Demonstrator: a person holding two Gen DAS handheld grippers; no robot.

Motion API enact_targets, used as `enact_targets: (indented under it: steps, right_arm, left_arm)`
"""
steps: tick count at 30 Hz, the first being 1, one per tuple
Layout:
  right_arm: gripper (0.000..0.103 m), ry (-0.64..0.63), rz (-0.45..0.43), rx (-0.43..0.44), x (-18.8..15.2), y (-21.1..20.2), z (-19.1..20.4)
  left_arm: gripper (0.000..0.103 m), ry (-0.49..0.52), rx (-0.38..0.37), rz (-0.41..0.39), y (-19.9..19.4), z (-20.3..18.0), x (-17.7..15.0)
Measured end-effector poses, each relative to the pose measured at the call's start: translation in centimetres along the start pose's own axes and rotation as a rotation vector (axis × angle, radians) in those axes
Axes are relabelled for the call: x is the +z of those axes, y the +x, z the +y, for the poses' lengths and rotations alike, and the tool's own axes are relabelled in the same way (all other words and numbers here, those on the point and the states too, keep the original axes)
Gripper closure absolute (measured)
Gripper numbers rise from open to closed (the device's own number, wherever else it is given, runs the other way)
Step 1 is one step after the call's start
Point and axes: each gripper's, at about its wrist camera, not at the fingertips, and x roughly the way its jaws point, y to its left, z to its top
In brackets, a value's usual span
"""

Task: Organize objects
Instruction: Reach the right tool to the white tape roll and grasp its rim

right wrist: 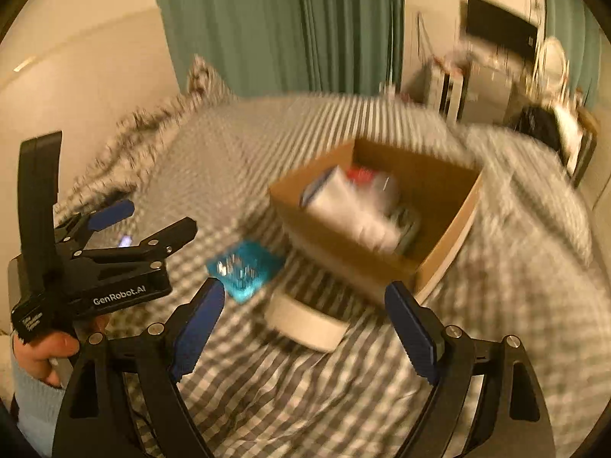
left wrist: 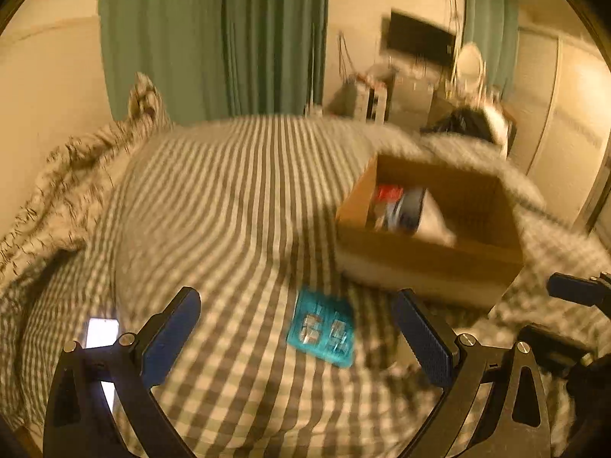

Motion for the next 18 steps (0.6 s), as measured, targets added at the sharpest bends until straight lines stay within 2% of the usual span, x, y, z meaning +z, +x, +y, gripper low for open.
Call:
enact_targets:
  steps: [3,7,12,16,17,18]
  right_arm:
    - [0.017,-0.001,0.091,-0.017,-1.4,3.8,0.2]
    - [0.017,-0.014,0.145,-0.009,-2.0,6.9,0.5]
    - [0.017,-0.068,0.16,-0.022,-2.5,8.9,0.7]
    - [0.017,-0.105,0.158,-0.058,-2.5,9.9,0.8]
    - [0.019,-0.108,0.157,-0.061,-2.4,10.0,0.9]
    - [0.027,-0.111,0.154,-0.065,-2.4,9.9,0.9]
  left_arm:
    - [0.0,0.037,0.045,0.024,1.6,0.0,-1.0]
    - [0.0,0.029,0.069,0.046,2.7,0.9,-1.7]
    - [0.0,-0.01,0.064,0.071,3.5,2.2,-2.2]
    - [0.0,-0.004,0.059,0.084,3.8,2.0,-2.5]
    - [0.0,0.002,0.057,0.086,3.9,1.9,-2.6]
    - [0.0,0.007,0.056,0.086,3.9,1.8,-2.6]
